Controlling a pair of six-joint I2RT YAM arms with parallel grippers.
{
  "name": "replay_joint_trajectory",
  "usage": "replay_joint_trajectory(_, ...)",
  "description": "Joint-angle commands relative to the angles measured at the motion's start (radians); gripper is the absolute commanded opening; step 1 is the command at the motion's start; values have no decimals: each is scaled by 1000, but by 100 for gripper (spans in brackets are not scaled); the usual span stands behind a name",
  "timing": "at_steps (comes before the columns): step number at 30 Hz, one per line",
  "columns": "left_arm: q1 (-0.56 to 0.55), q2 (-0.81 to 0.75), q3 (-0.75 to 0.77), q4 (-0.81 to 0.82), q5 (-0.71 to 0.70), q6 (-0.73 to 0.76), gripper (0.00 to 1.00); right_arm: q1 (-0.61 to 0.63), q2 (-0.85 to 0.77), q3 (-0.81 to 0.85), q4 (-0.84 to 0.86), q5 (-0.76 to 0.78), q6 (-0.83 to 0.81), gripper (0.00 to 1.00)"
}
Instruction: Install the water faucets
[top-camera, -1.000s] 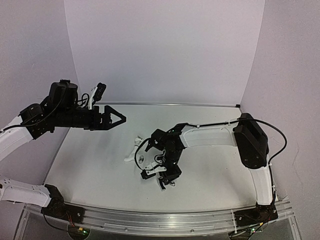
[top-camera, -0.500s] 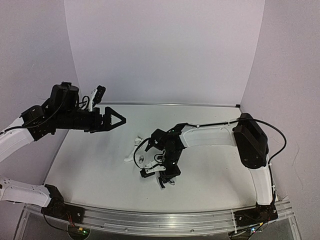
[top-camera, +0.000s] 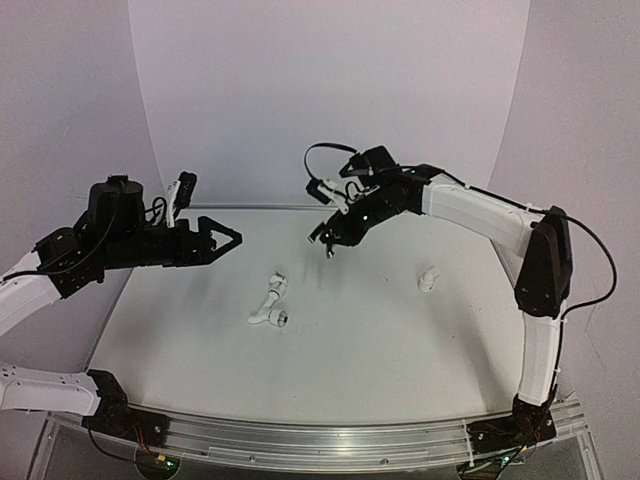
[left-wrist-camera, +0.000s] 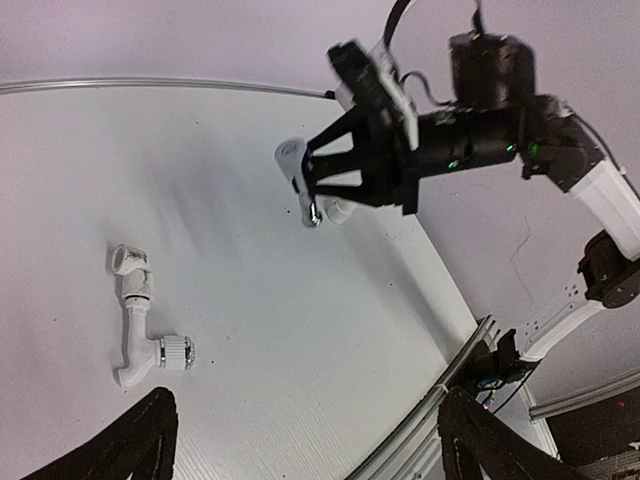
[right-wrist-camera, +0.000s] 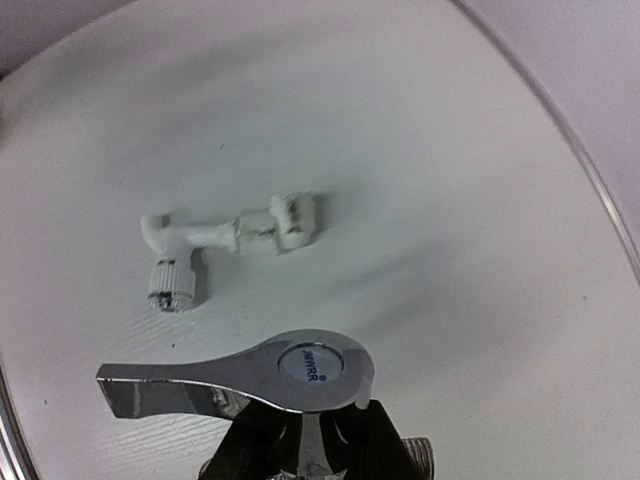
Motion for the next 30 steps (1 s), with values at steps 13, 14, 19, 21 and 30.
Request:
replay_joint_trajectory(13, -55, 344, 195, 139, 77, 201, 66, 49, -151, 14, 265, 81, 625, 6)
replay_joint_trajectory(14, -60, 352, 194, 160, 75, 209, 65, 61, -154, 11, 269, 93, 638, 6)
replay_joint_trajectory(19, -66, 383, 197, 216, 65, 224, 59, 119, -163, 12, 279, 152, 683, 5)
replay_joint_trajectory(21, -66, 396, 197, 227, 65, 220, 58, 132, -166, 20, 281, 160, 695, 5)
replay_joint_trajectory(30, -67, 404, 182, 263, 50, 197, 45, 192, -182, 14, 293, 149, 702, 5)
